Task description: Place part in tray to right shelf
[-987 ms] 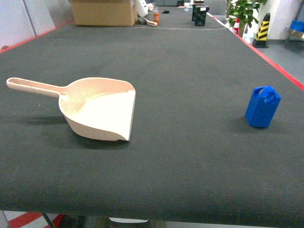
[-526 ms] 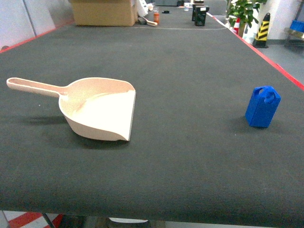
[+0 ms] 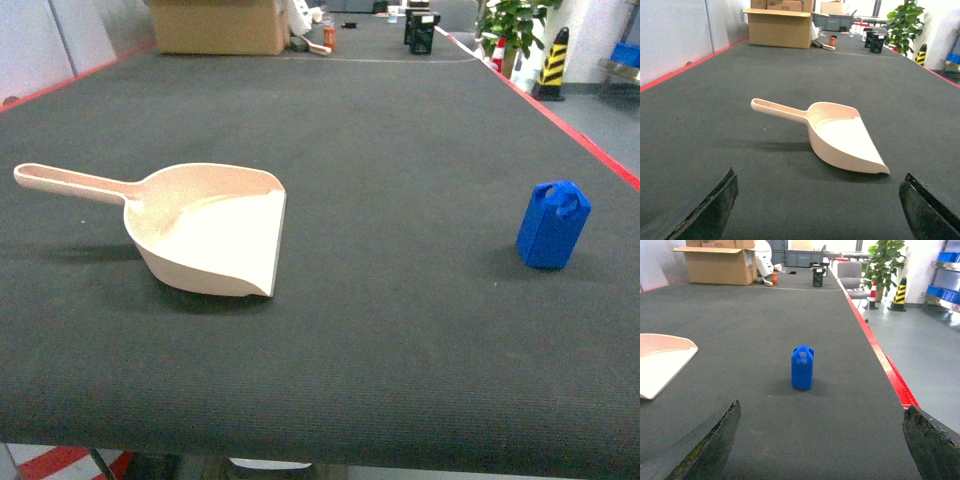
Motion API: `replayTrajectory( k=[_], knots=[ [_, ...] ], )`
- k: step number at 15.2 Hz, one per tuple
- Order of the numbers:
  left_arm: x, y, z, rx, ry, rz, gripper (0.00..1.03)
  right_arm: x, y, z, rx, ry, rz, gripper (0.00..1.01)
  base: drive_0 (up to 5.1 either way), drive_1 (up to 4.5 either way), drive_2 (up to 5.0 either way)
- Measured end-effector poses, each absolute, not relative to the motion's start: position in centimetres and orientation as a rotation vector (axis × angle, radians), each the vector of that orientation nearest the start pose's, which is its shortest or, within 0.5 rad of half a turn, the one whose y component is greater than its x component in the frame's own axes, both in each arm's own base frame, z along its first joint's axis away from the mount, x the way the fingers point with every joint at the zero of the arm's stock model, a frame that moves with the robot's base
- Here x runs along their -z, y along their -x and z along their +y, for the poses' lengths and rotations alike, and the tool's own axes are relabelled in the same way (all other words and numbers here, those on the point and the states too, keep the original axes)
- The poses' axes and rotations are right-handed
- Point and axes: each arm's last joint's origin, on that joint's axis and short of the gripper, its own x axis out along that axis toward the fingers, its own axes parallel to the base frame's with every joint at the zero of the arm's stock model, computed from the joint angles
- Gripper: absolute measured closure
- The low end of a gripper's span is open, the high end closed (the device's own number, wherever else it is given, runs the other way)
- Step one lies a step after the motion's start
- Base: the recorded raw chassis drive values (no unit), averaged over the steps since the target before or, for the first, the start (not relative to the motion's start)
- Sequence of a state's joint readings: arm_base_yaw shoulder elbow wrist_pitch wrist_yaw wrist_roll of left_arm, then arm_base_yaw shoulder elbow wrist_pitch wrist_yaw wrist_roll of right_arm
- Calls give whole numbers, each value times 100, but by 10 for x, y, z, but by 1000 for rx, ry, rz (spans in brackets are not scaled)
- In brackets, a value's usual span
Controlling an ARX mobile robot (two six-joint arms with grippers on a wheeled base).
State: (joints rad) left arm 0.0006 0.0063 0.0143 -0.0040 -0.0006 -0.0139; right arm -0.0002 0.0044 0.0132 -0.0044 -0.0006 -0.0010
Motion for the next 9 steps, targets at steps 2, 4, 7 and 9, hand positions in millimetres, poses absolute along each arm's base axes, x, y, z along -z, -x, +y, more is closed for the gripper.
replayTrajectory(
  k=[2,4,7,9],
  knots=[
    [-168,-97,0,-1,14,-4,5,-167,-97,0,0,1,-4,3,0,0,0],
    [-168,-97,0,-1,14,-4,5,-167,-97,0,0,1,-4,3,0,0,0],
    [-168,-97,0,-1,14,-4,5,-167,-97,0,0,1,-4,3,0,0,0],
    [-168,-97,0,-1,14,-4,5,-167,-97,0,0,1,-4,3,0,0,0]
  ],
)
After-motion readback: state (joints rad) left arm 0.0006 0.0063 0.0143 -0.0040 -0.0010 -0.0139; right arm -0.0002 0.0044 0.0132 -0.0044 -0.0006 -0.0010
